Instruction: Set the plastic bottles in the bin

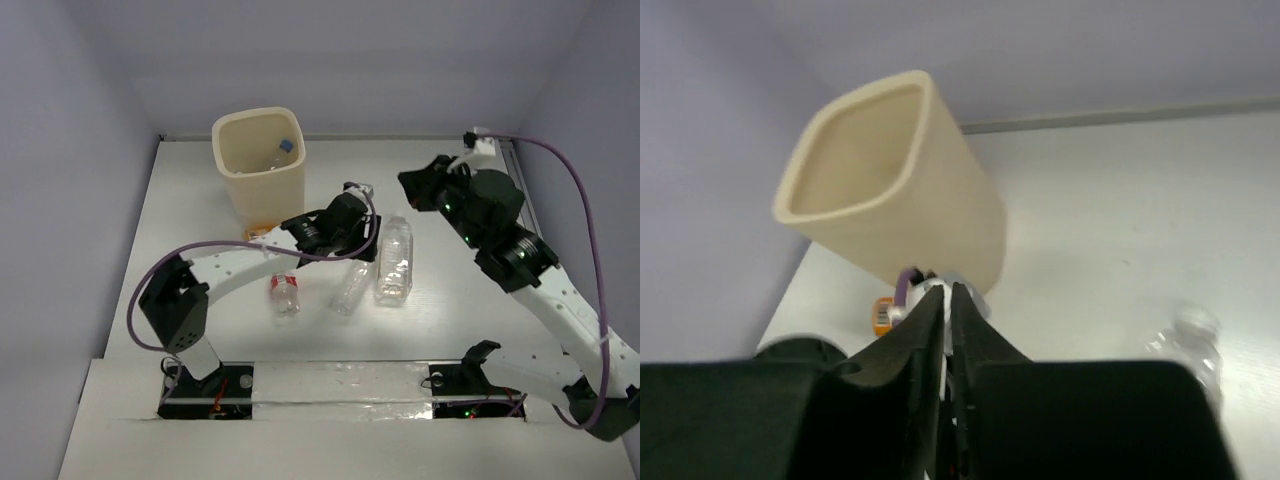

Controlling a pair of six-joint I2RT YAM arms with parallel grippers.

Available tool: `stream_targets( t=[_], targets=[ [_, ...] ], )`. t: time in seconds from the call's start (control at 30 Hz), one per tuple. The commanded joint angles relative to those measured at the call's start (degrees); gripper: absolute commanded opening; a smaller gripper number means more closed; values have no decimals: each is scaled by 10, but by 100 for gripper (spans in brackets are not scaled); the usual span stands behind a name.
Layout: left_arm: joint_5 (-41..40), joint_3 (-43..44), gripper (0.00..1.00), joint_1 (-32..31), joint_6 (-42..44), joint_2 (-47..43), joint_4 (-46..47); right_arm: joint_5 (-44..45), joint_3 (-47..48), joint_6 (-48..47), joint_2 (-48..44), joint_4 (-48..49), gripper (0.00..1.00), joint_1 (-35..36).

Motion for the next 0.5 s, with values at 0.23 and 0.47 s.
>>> stream_targets(
  t=[0.23,0.47],
  targets=[
    [19,118,67,-3,77,139,-61,-5,-189,61,-157,-114,54,-65],
    [15,143,67,-3,81,203,-86,-12,-197,58,-155,-151,77,-77]
  ],
)
